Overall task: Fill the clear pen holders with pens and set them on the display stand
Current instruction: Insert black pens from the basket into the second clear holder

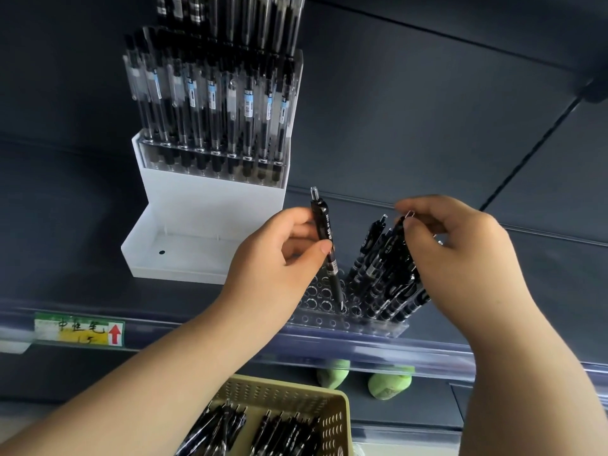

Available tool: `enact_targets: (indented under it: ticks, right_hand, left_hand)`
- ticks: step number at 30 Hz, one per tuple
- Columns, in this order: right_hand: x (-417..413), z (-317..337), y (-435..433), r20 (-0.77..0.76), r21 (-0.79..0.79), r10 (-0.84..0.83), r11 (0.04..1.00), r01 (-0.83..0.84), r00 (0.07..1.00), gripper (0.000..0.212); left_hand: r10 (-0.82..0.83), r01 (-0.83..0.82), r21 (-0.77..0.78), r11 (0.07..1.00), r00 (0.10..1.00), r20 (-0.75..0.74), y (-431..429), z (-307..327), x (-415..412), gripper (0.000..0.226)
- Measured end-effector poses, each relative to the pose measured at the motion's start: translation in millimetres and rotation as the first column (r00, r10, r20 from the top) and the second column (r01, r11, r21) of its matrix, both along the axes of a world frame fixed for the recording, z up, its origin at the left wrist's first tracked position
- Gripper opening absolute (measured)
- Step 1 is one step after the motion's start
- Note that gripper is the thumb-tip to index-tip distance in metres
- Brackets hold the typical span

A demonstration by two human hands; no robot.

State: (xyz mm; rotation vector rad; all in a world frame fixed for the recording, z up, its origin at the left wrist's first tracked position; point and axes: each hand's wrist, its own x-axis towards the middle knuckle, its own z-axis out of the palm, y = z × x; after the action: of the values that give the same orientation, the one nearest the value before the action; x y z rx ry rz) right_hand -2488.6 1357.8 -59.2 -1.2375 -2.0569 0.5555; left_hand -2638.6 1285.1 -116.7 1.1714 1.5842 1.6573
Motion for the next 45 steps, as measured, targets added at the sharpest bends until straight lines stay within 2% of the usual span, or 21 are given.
enact_targets:
  ticks: [11, 20, 28, 37, 40, 45]
  right_hand:
    - [-1.0, -7.3, 2.6, 0.056, 0.026, 0.027, 0.999, -0.028, 0.998, 0.025]
    - [-2.2, -10.4, 6.2, 0.059, 0.087, 0.013, 0.996, -0.018, 0.998, 0.017]
    - [3.3, -8.0, 6.7, 0.192, 0.185, -0.075, 0.982, 0.039, 0.978, 0.007]
    - [0.0, -14.2, 8.0, 0.255, 0.231, -0.09, 0.972, 0.03, 0.963, 0.012]
    - [-1.4, -14.7, 8.4, 0.29, 0.246, -0.08, 0.969, 0.006, 0.954, 0.01]
    - [-3.5, -19.6, 13.5, 0.253, 0.234, -0.094, 0.972, 0.033, 0.963, 0.008]
  left_hand:
    - [-0.015, 0.015, -0.007, 1.0, 1.0, 0.003, 1.9, -1.0, 6.1, 0.027]
    - [-0.024, 0.025, -0.011, 1.0, 1.0, 0.02, 4.1, -3.4, 9.2, 0.027]
    - [-0.01, 0.01, -0.008, 1.0, 1.0, -0.003, 5.1, -2.8, 7.4, 0.026]
    - [0.034, -0.034, -0.001, 0.999, 0.999, -0.016, 10.5, -8.6, 9.1, 0.025]
    - [0.015, -0.015, 0.011, 1.0, 1.0, -0.027, 11.4, -8.9, 12.8, 0.026]
    - [-0.072, 0.077, 0.051, 0.996, 0.993, -0.088, 11.5, -10.2, 23.3, 0.034]
